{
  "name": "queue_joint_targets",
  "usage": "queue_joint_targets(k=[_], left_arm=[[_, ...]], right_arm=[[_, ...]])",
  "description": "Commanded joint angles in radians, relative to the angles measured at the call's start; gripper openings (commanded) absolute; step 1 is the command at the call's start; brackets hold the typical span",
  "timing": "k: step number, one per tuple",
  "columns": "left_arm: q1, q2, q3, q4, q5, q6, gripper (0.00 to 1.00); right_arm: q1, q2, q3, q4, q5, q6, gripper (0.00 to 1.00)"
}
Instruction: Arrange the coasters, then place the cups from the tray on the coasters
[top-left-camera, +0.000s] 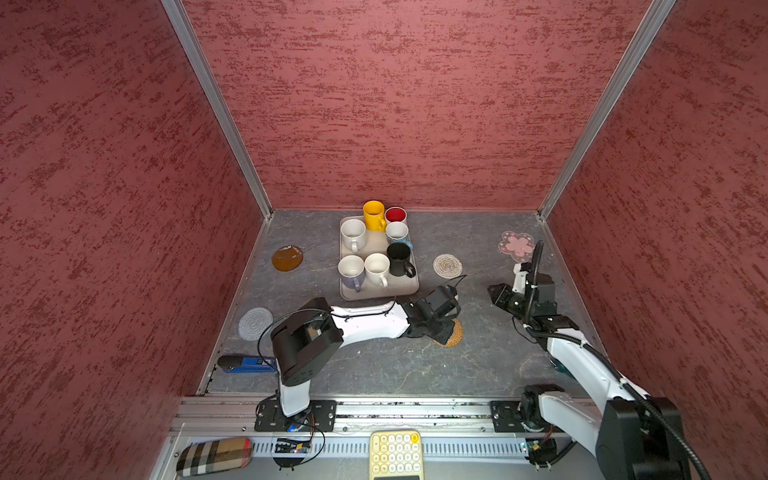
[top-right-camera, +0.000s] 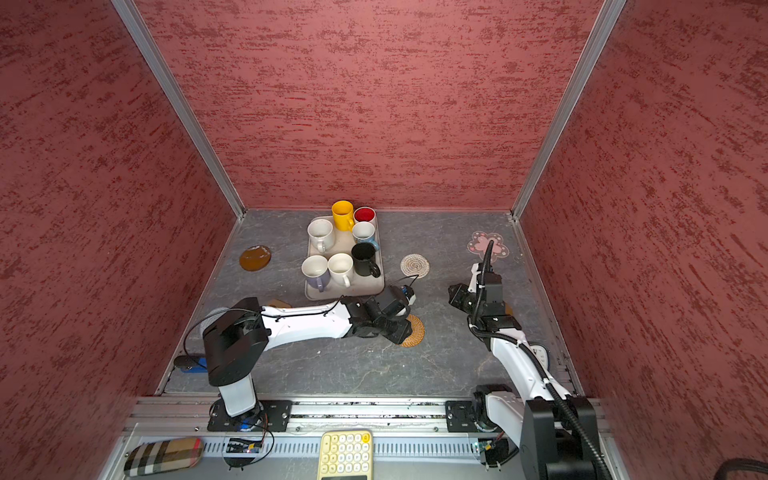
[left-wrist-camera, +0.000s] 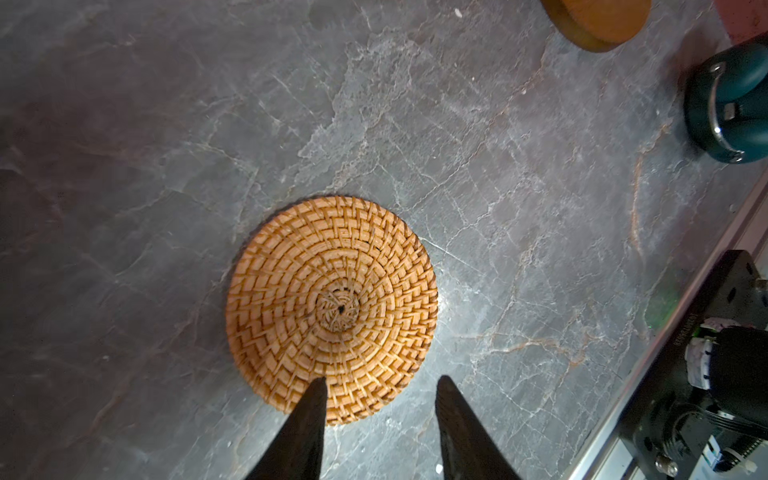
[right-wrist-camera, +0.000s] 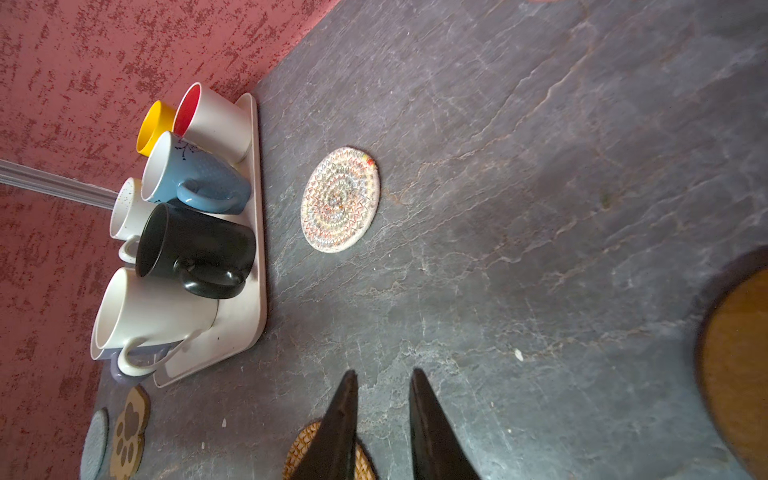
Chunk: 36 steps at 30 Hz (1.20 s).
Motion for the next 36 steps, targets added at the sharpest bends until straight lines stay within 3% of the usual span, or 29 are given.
queue_joint_targets(k=[1, 8, 13, 17, 25, 28, 31, 36], left_arm=[[-0.013, 0.030, 0.024, -0.009, 0.026, -0.010, 0.43], [-0.015, 0.033, 0.005, -0.010, -0.030, -0.040, 0.43], [-0.009, -0.108, -0.044, 0.012, -0.139, -0.040, 0.61], [0.029, -0.263, -0.088, -0.011, -0.174, -0.034, 0.74], [0.264, -0.634, -0.312, -0.064, -0.151, -0.087, 0.80], [0.389, -0.746, -0.398, -0.084, -0.080, -0.099, 0.80], [0.455, -0.805, -0.437, -0.125, -0.076, -0.090, 0.80], [0.524, -0.834, -0.491, -0.099, -0.029, -0.093, 0.81]], right_arm=[[-0.003, -0.012, -0.012, 0.009, -0.029, 0.012, 0.24], [-0.002, 0.009, -0.014, 0.032, -0.048, -0.001, 0.26], [0.022, 0.106, 0.035, 0.057, -0.068, -0.011, 0.28], [0.155, 0.263, 0.161, 0.008, -0.042, -0.066, 0.33], [0.286, 0.502, 0.357, 0.026, -0.036, -0.076, 0.43], [0.325, 0.580, 0.426, -0.008, -0.024, -0.101, 0.44], [0.337, 0.590, 0.431, -0.025, -0.008, -0.107, 0.37], [0.364, 0.488, 0.344, -0.074, 0.043, -0.114, 0.09]])
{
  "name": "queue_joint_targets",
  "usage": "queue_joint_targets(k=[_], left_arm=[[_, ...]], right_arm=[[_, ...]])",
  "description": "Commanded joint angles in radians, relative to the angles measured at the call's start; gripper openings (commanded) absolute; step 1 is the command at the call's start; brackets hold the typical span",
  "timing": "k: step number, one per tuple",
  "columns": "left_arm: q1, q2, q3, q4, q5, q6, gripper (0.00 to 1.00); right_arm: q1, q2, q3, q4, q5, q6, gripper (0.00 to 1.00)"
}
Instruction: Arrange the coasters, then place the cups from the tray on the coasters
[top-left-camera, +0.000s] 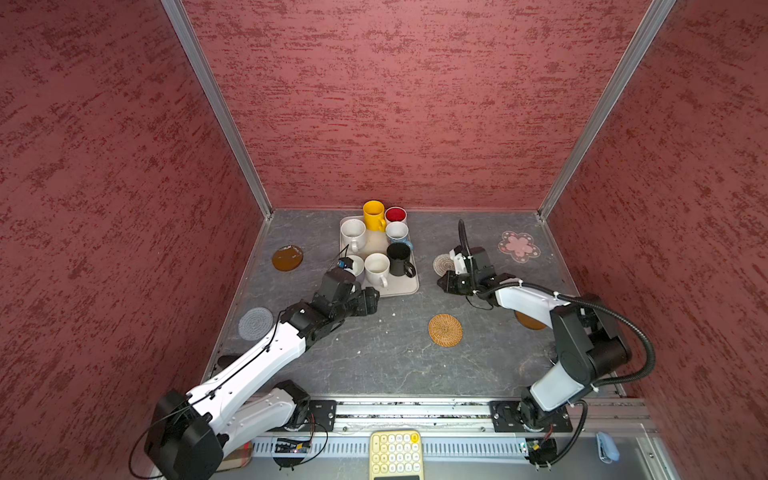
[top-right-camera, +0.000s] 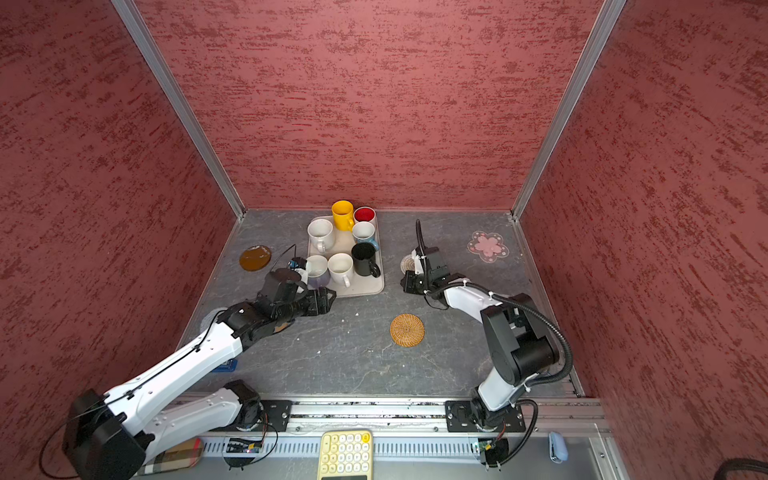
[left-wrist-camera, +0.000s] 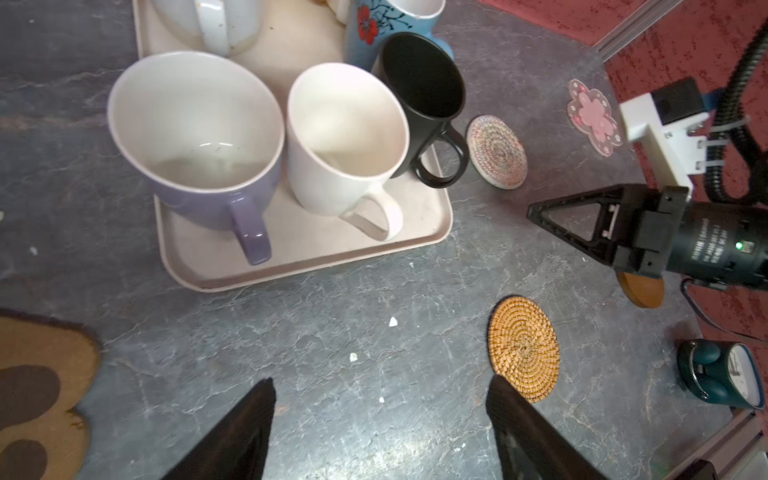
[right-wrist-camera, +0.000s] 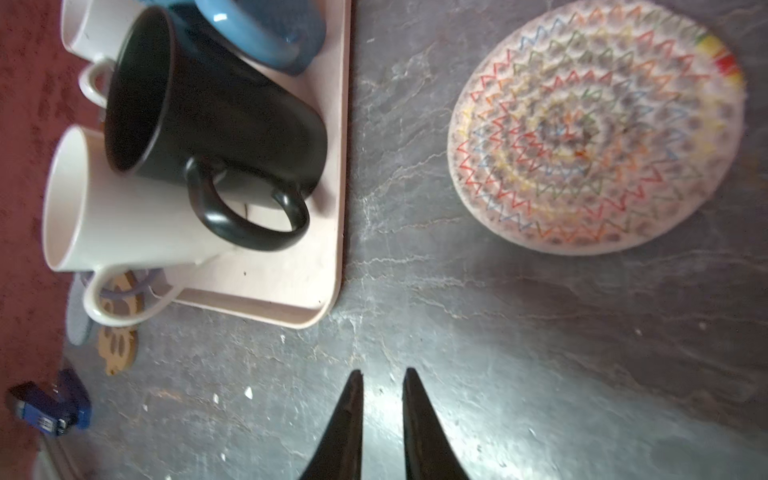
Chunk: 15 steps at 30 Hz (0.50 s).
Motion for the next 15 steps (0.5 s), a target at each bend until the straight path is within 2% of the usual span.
queue_joint_targets(k=[1, 7, 11, 15], left_arm=[[0.025, 0.003, -0.018, 0.009, 0.047, -0.002, 0.81], [0.060, 0.046, -0.032, 0.075, 0.085, 0.023, 0.89], [0.069, 0.049, -0.025, 0.081, 0.083, 0.051, 1.00], [0.072, 0.028, -0.014, 0.064, 0.051, 0.059, 1.00]], right_arm=[[0.024, -0.098, -0.064, -0.068, 0.054, -0.016, 0.06], [0.113, -0.250, -0.185, -0.161, 0.135, 0.017, 0.05], [0.189, -0.318, -0.238, -0.204, 0.168, 0.064, 0.05], [0.237, -0.339, -0.288, -0.200, 0.179, 0.107, 0.05]])
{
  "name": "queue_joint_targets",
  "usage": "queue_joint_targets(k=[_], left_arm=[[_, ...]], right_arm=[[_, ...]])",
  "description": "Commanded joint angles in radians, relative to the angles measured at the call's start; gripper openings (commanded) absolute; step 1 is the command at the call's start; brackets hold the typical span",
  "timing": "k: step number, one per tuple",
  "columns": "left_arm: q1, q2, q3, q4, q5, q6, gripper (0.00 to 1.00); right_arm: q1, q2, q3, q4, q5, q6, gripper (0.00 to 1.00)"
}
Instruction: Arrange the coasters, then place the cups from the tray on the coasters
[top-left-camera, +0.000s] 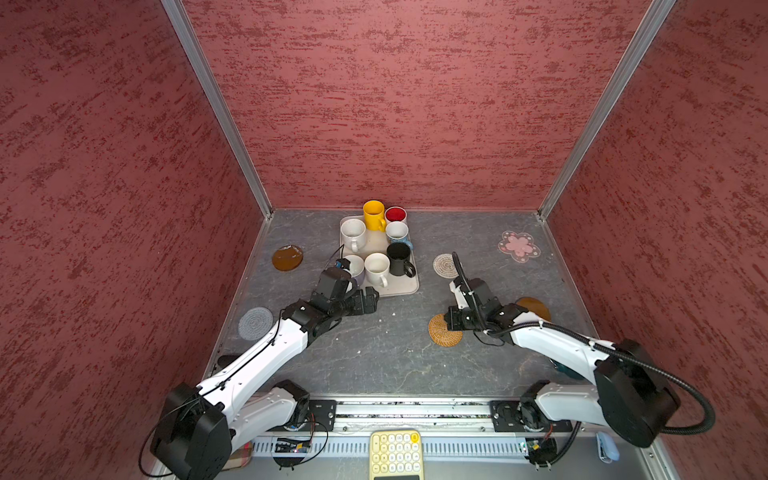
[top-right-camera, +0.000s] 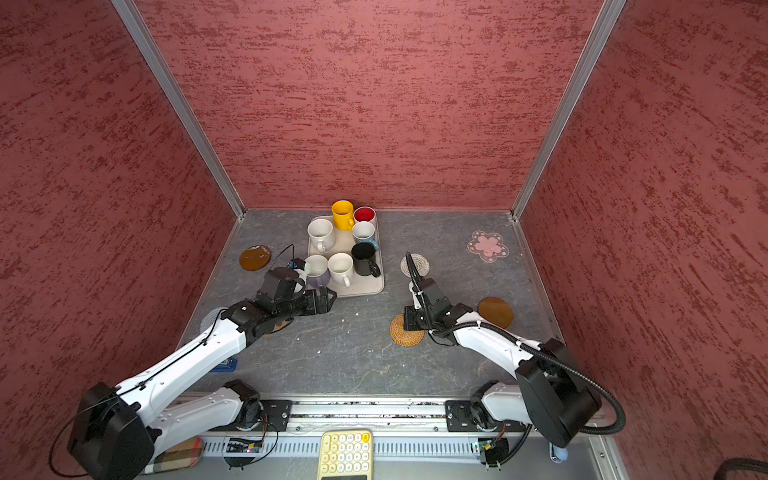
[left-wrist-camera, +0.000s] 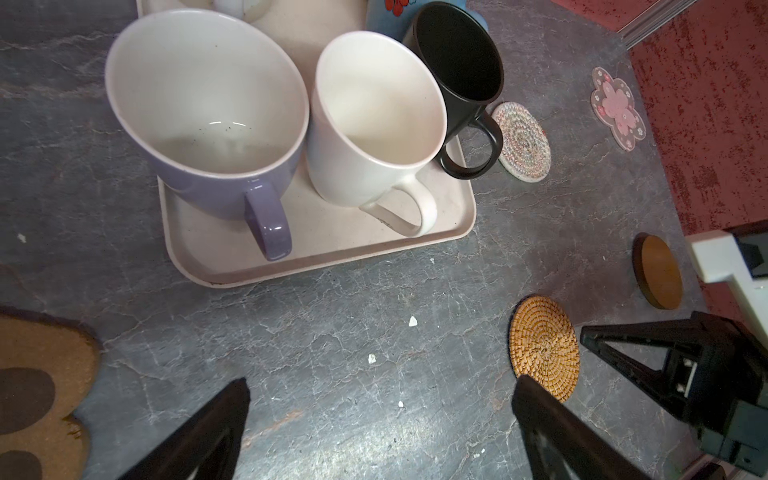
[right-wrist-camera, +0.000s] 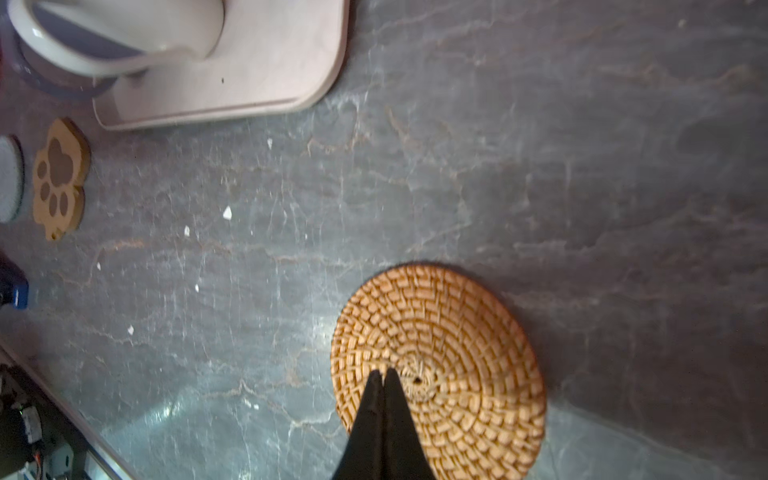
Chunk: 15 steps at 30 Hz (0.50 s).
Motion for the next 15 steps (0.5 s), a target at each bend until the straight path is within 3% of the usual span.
queue_joint_targets(k=[1, 7, 15], left_arm=[[0.008, -0.028, 0.015, 0.011, -0.025, 0.021, 1.00], [0.007, -0.075, 0.026, -0.062, -0.155, -0.044, 1.00], [0.015, -0.158, -0.021, -0.128, -0.139, -0.088, 0.99]], right_arm=[[0.027, -0.008, -0.041, -0.011, 0.042, 0.055, 0.05], [0.058, 0.053, -0.048, 0.041, 0.018, 0.070, 0.05], [0.116, 0.198, 0.015, 0.117, -0.008, 0.091, 0.05]])
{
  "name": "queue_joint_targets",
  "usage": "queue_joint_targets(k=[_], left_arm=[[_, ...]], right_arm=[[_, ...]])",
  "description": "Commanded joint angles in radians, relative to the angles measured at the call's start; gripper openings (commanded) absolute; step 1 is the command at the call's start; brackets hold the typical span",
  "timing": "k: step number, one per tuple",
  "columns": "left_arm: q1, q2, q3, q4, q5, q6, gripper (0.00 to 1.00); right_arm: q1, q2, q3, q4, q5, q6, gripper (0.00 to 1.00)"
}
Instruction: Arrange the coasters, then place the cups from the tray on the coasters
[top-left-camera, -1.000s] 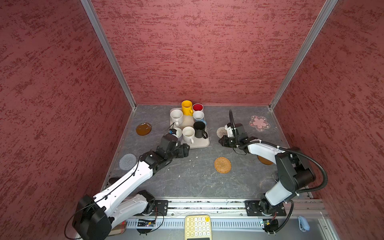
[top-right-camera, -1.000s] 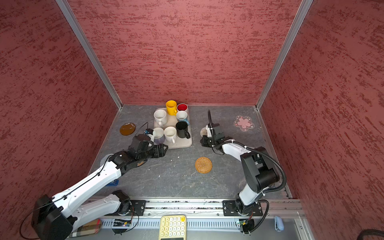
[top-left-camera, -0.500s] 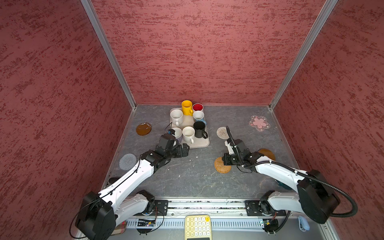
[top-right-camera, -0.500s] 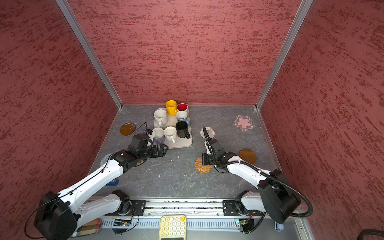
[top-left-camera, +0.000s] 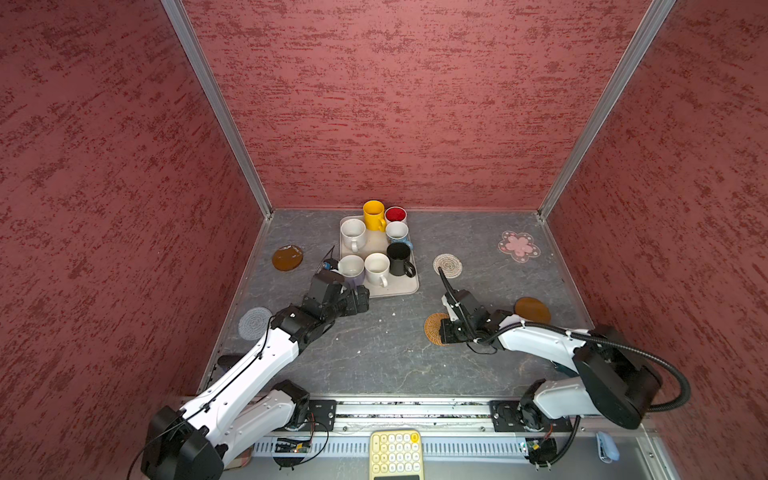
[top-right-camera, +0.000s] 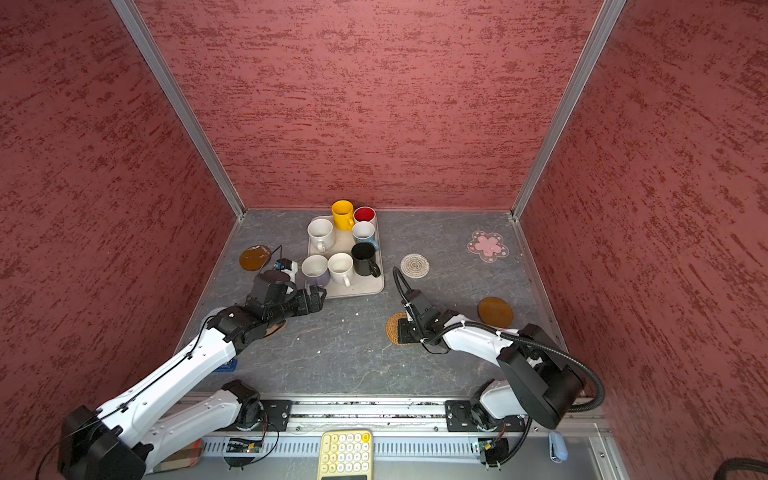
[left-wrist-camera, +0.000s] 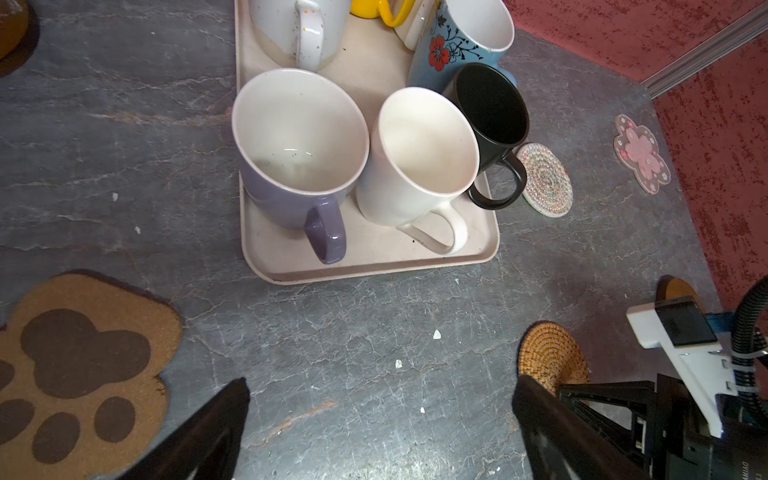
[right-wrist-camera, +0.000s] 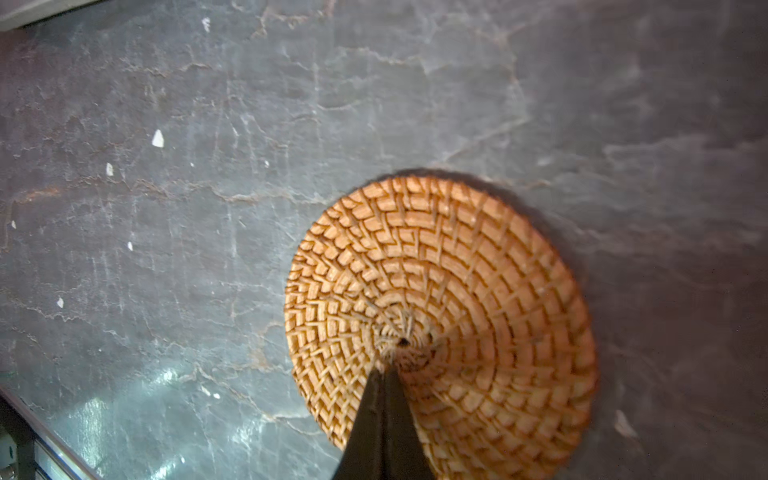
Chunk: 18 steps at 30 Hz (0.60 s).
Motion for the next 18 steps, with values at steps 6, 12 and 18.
queue_joint_targets(k=[6, 12, 18], left_arm=[[0.021, -0.100, -0.057, -0.051, -0.008, -0.066, 1.00], [0.033, -0.124, -0.055, -0.103, -0.063, -0.066, 0.99], [0.049, -0.128, -0.052, -0.141, -0.076, -0.071, 0.99]], right_arm=[[0.021, 0.125, 0.091, 0.077, -0.013, 0.022, 0.03], [0.024, 0.208, 0.160, 0.100, -0.044, 0.016, 0.03], [0.024, 0.276, 0.218, 0.114, -0.053, 0.005, 0.03]])
